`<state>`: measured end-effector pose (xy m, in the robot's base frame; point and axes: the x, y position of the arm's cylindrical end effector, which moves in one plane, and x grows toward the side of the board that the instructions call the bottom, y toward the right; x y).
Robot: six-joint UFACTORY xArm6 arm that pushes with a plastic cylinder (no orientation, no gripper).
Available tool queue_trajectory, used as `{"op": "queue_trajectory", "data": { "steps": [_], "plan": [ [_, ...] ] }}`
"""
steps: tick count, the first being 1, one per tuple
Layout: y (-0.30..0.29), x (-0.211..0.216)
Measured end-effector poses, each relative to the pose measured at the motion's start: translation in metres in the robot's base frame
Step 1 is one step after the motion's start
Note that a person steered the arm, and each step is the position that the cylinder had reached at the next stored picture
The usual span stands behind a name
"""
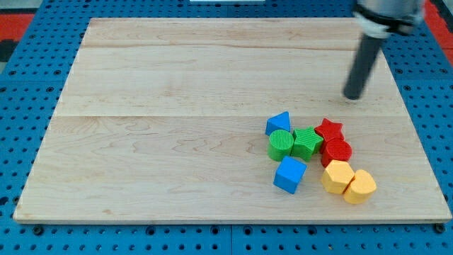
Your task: Move the yellow heart towards the top left corner
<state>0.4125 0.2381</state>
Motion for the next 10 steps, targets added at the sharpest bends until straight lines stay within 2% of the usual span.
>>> {"op": "queue_trajectory", "data": {
  "steps": [1,2,3,4,6,7,9,10],
  "plan": [
    [0.036,0.070],
    [0.033,0.120],
    [0.033,0.148],
    [0.020,0.157],
    [-0.056,0.160],
    [-0.058,0.166],
    [-0.133,0.176],
    [-0.123,0.184]
  ]
}}
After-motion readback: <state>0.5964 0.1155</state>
